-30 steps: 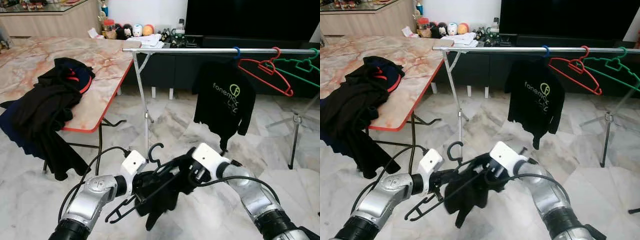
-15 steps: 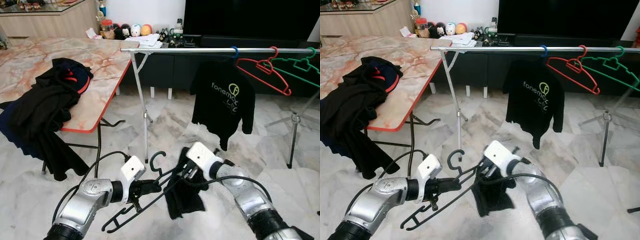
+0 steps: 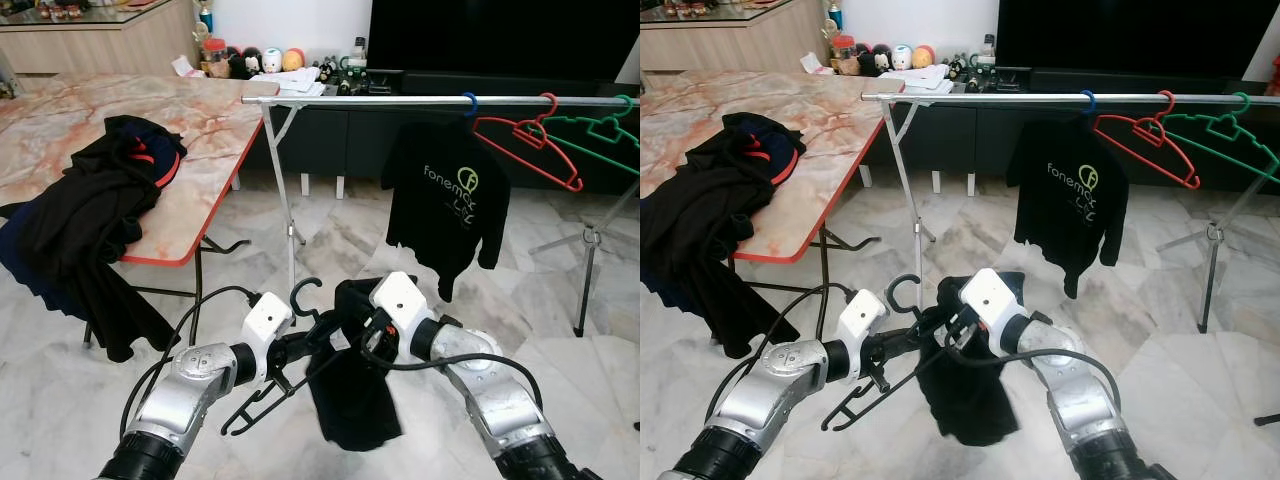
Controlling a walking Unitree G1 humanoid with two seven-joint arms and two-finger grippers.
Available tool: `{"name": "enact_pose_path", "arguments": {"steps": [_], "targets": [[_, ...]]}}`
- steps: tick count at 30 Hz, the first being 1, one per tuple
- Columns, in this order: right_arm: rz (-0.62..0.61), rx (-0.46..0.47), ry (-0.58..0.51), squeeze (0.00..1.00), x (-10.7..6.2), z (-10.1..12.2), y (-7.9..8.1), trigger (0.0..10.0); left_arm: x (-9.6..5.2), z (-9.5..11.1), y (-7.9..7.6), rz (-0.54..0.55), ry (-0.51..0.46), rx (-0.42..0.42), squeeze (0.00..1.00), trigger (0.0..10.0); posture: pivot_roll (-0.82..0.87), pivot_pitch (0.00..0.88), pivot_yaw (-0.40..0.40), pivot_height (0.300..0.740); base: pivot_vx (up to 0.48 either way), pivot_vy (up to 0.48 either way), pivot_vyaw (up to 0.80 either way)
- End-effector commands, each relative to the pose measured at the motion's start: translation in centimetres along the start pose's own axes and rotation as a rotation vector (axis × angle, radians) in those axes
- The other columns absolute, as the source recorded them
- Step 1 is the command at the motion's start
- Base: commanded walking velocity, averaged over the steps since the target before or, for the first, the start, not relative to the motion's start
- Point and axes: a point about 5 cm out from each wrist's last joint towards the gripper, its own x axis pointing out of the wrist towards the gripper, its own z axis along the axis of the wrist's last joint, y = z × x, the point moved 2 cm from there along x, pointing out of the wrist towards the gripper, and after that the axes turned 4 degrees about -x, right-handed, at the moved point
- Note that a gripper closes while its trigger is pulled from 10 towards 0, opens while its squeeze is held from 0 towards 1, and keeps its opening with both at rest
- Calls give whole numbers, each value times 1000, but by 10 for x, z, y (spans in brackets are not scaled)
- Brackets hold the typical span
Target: Hang hanger
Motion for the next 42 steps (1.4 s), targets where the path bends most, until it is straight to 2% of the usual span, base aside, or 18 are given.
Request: {"name": "enact_pose_path", "arguments": {"steps": [1,3,4,5,9,14,19,24,31,36,38,42], "targets": [[16,-131,40,0,7,1,4,10000,3,-3,-2,-18,17,-7,0,10000,34,85,35,740,0,0,0],[-33,-233,173,0,3,-18,-7,10000,1,-5,-7,-56,25,-8,0,10000,33,84,35,740,0,0,0],[-51,-230,187,0,1,-20,-11,10000,0,-7,-8,-64,37,-12,0,10000,36,84,34,740,0,0,0],[-56,-220,183,0,1,-19,-12,10000,0,-8,-8,-67,43,-14,0,10000,36,84,34,740,0,0,0],[-140,-121,49,0,1,6,-27,10000,-4,-12,-7,-69,60,-10,0,10000,35,84,35,740,0,0,0],[-276,-158,147,0,1,-6,-47,10000,-7,-17,-9,-108,107,4,0,10000,43,84,35,740,0,0,0],[-316,-115,86,0,0,4,-52,10000,-8,-21,-11,-118,138,12,0,10000,41,84,35,740,0,0,0],[-312,-76,35,0,2,12,-52,10000,-8,-21,-11,-123,137,7,0,10000,38,83,36,740,0,0,0],[-187,5,-104,0,6,37,-36,10000,-6,-18,-9,-101,128,11,0,10000,36,84,36,740,0,0,0],[-152,-2,-105,0,6,37,-30,10000,-4,-12,-4,-62,95,19,0,10000,36,84,35,740,0,0,0],[-122,0,-82,0,5,31,-25,10000,-2,-3,6,15,49,28,0,10000,36,84,35,740,0,0,0],[-76,-3,-92,0,3,34,-19,10000,0,5,15,88,4,26,0,10000,36,85,35,740,0,0,0]]}}
